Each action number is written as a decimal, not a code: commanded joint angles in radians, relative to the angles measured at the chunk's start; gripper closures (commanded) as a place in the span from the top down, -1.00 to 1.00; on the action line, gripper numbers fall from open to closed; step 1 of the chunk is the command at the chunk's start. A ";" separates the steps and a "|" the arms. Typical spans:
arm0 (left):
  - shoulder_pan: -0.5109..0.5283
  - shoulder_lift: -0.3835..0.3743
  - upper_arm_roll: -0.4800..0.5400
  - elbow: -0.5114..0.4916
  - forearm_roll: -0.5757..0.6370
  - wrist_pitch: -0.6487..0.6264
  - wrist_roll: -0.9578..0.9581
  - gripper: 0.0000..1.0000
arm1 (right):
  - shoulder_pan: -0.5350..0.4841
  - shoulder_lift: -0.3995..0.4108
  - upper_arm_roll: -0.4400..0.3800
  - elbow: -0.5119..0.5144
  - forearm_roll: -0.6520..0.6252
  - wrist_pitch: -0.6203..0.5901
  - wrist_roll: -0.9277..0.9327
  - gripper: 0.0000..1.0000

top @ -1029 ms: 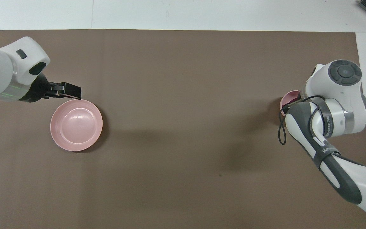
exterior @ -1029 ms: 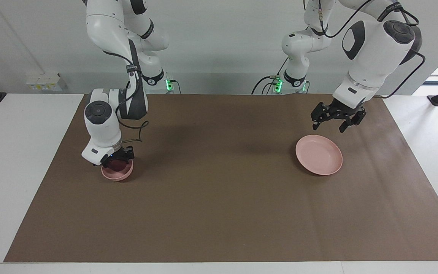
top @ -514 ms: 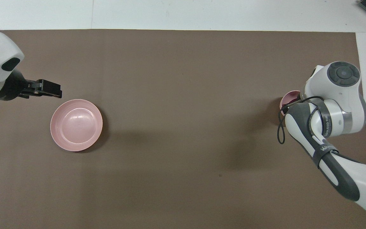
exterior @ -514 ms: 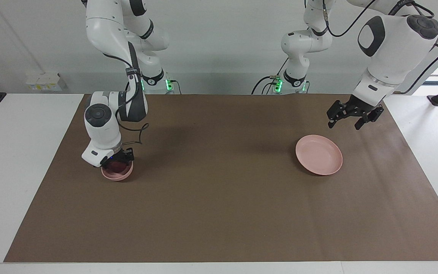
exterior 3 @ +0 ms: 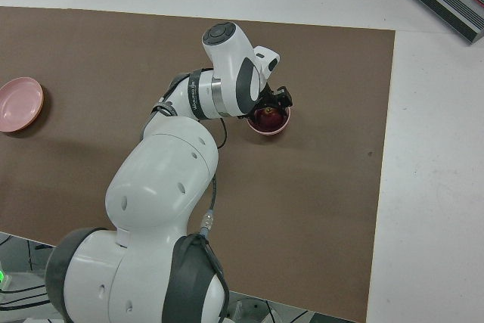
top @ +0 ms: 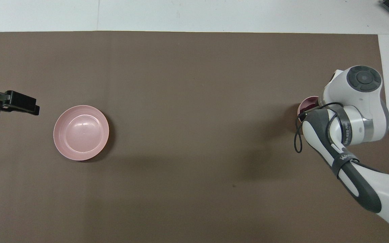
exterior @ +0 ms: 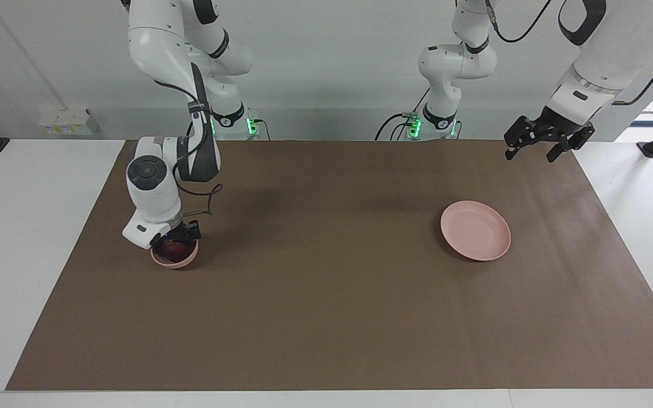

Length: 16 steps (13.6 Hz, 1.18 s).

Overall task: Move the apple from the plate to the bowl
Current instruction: 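Lower the apple into the bowl with the right gripper while the left gripper retracts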

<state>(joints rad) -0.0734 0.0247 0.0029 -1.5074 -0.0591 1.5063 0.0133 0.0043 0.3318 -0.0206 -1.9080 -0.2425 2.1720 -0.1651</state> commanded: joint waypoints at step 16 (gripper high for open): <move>0.012 -0.049 0.025 0.001 0.025 -0.126 0.007 1.00 | 0.002 -0.370 0.001 0.165 0.272 -0.503 0.136 1.00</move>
<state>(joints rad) -0.0636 -0.0080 0.0295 -1.5073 -0.0580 1.4169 0.0132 0.0015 0.0050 -0.0266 -1.7468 0.0135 1.7122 -0.0942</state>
